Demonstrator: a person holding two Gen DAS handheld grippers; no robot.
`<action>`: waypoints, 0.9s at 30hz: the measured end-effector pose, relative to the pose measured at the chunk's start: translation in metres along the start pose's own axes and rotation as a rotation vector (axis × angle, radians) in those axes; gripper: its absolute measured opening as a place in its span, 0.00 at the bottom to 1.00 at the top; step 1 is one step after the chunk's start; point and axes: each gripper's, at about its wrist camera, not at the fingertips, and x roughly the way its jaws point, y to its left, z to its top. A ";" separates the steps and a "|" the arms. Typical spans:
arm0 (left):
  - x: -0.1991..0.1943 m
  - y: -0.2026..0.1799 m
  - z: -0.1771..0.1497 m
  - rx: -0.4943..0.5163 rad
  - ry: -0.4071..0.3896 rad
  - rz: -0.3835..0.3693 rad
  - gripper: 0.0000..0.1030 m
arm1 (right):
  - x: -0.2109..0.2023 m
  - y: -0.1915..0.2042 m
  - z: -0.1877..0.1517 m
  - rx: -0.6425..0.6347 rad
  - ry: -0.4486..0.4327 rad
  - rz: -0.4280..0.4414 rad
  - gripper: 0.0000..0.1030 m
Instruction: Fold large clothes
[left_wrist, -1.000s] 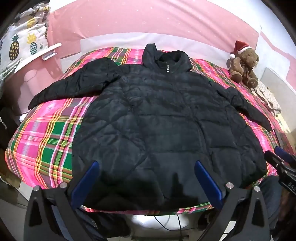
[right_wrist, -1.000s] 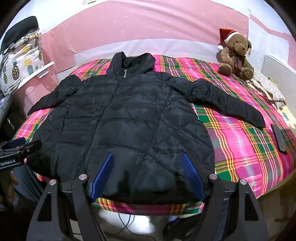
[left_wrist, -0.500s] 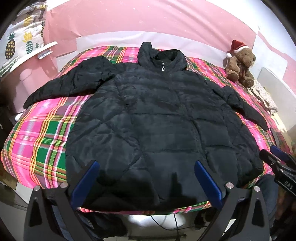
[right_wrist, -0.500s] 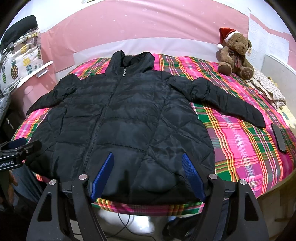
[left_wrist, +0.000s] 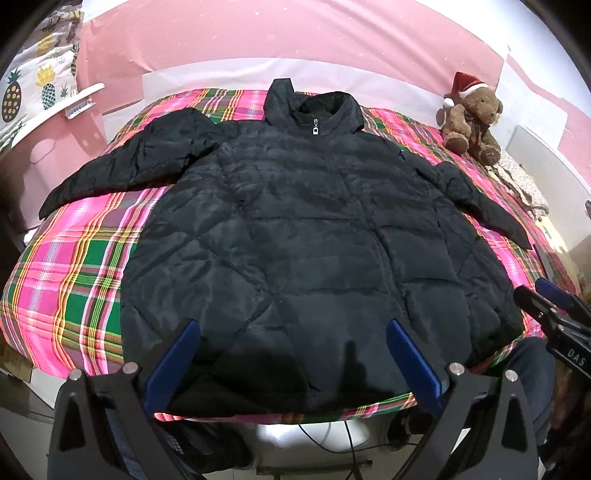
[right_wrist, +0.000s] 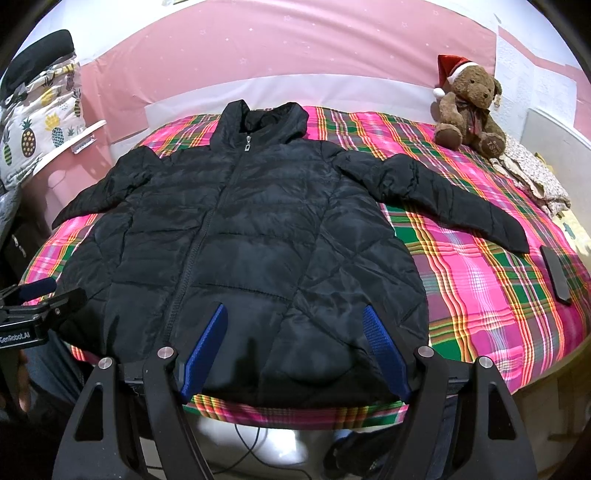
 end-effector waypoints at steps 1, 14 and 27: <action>0.000 0.000 0.000 0.001 -0.002 0.002 0.99 | -0.001 0.001 0.001 -0.001 0.001 0.000 0.73; -0.002 -0.001 0.001 -0.002 -0.009 0.021 0.99 | 0.000 0.001 0.000 -0.002 0.002 0.000 0.73; -0.003 0.000 0.001 -0.003 -0.010 0.022 0.99 | 0.000 0.000 -0.001 -0.003 0.003 0.000 0.73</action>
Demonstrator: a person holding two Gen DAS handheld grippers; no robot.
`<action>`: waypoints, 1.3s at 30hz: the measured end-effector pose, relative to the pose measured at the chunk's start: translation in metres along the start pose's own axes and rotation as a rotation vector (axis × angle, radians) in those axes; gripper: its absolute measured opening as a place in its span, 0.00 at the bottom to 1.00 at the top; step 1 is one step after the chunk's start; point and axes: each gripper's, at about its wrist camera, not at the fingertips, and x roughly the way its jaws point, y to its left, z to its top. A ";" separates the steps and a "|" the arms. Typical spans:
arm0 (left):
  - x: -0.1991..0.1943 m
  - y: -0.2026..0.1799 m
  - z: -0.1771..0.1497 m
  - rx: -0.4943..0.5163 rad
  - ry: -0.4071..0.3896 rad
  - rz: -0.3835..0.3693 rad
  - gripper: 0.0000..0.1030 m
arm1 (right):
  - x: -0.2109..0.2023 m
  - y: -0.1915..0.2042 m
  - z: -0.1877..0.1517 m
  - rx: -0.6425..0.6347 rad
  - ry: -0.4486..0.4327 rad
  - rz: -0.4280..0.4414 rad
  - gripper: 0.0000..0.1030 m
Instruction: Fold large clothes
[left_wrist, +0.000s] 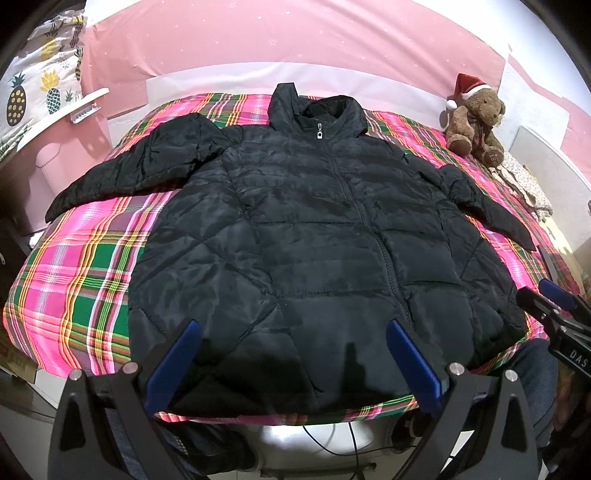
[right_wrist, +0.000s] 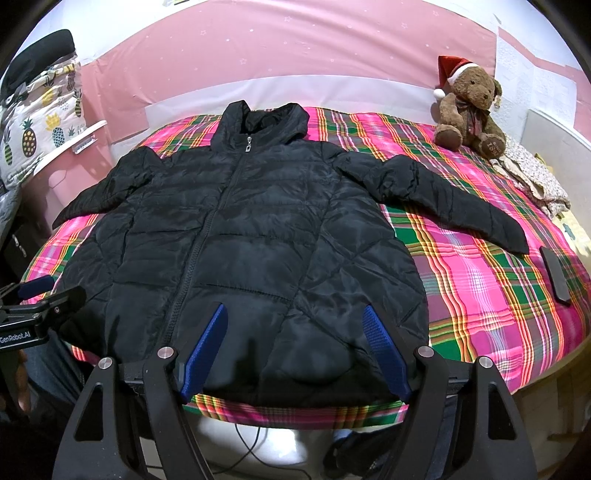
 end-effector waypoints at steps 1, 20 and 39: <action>0.000 0.000 0.000 0.000 0.000 -0.001 0.99 | 0.000 0.000 0.000 0.000 0.000 0.000 0.73; 0.000 -0.001 -0.001 0.000 -0.001 0.000 0.99 | 0.001 0.000 0.000 0.000 0.002 0.000 0.73; 0.034 0.083 0.055 -0.110 -0.061 0.055 0.99 | 0.050 0.029 0.058 -0.054 -0.006 0.117 0.73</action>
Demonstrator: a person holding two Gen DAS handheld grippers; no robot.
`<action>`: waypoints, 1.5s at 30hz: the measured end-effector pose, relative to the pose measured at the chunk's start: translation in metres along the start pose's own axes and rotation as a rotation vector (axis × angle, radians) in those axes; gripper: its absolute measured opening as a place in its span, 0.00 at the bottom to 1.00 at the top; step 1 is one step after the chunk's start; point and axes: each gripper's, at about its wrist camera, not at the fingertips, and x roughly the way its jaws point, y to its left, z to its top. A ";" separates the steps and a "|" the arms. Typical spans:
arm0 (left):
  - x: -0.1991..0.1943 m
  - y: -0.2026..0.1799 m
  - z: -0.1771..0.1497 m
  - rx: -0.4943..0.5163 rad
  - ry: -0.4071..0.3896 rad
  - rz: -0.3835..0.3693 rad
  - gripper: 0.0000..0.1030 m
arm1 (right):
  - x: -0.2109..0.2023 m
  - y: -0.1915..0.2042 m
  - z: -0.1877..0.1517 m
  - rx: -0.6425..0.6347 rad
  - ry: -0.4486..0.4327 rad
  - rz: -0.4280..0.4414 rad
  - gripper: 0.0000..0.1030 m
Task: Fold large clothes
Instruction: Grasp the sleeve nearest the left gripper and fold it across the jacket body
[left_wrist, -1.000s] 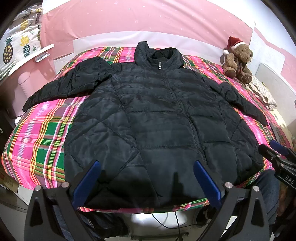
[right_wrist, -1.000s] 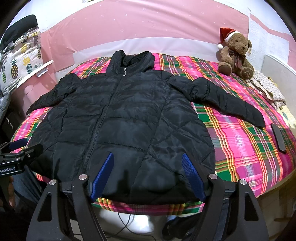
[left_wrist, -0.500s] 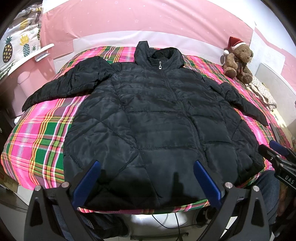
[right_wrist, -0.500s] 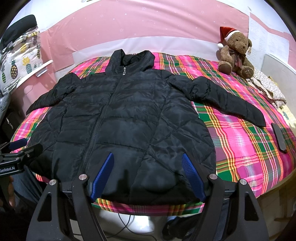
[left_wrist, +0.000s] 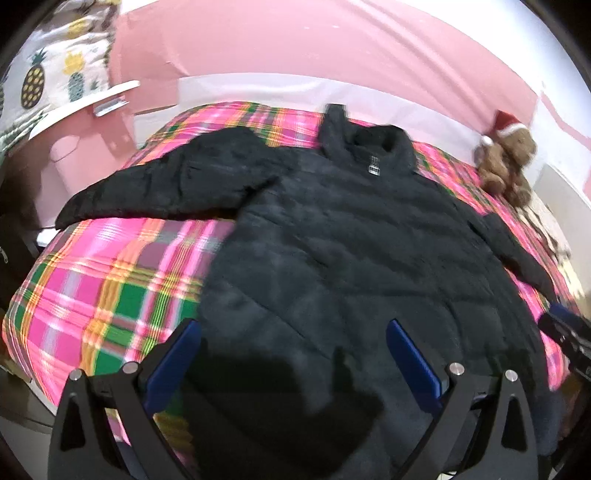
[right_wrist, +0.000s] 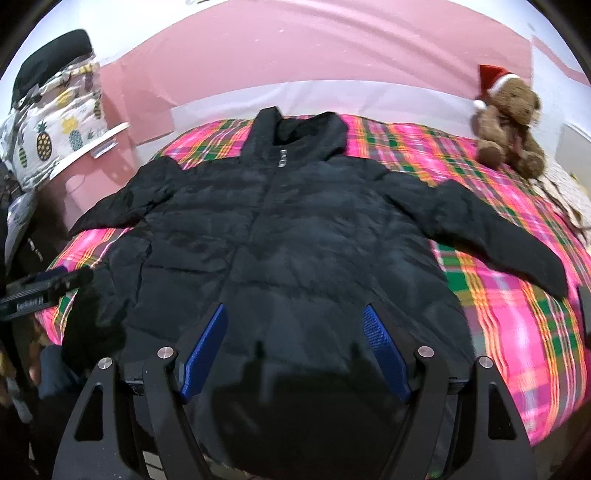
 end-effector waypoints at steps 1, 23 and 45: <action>0.004 0.008 0.005 -0.009 -0.004 0.013 0.99 | 0.007 0.003 0.005 -0.005 0.008 0.005 0.73; 0.147 0.244 0.098 -0.457 0.000 0.149 0.98 | 0.141 0.039 0.075 -0.153 0.140 0.006 0.73; 0.100 0.221 0.150 -0.363 -0.167 0.203 0.18 | 0.133 -0.014 0.051 -0.039 0.163 -0.033 0.73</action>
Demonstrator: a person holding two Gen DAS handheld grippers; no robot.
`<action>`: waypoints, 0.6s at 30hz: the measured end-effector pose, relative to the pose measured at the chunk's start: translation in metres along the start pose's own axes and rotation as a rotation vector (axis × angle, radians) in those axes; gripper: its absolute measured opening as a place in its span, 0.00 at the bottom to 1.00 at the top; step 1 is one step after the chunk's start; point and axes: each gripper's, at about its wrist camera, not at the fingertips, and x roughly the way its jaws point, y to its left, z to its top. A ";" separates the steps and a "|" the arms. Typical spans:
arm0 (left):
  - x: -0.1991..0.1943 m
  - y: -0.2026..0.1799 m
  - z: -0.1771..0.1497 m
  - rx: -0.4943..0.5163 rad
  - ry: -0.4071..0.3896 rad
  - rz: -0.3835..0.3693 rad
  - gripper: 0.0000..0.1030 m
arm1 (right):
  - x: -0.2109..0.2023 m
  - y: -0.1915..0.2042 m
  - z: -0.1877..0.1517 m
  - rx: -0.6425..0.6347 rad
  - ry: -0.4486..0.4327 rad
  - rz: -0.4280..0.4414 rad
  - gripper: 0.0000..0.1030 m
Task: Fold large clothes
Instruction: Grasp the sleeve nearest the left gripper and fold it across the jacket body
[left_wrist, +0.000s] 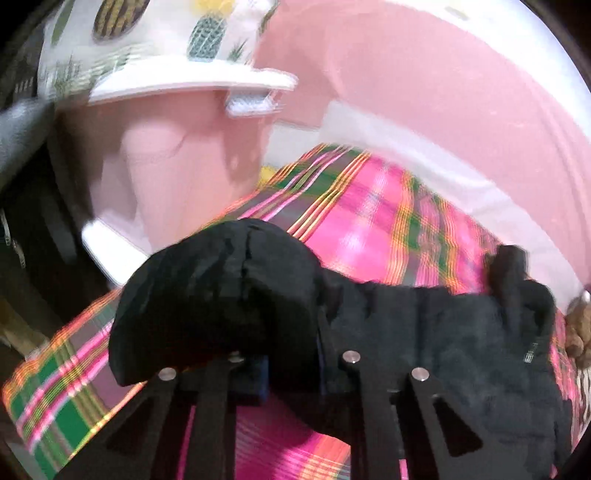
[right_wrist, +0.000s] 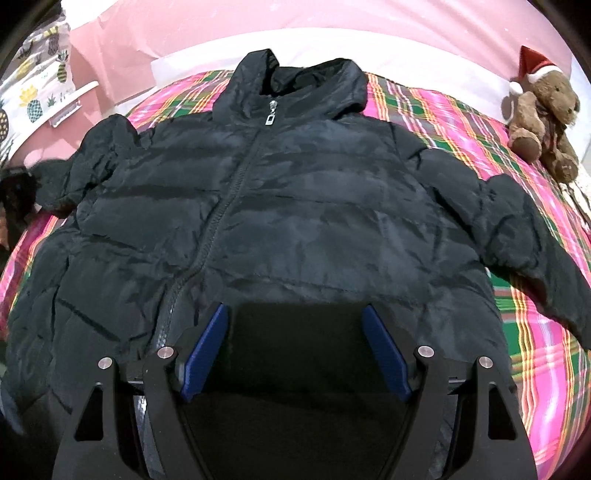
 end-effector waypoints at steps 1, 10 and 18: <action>-0.014 -0.010 0.005 0.018 -0.022 -0.016 0.18 | -0.003 -0.002 -0.001 0.003 -0.006 0.001 0.73; -0.106 -0.132 0.017 0.213 -0.110 -0.228 0.18 | -0.035 -0.029 -0.015 0.067 -0.068 0.011 0.73; -0.094 -0.261 -0.038 0.398 0.010 -0.421 0.20 | -0.052 -0.071 -0.037 0.151 -0.085 -0.010 0.73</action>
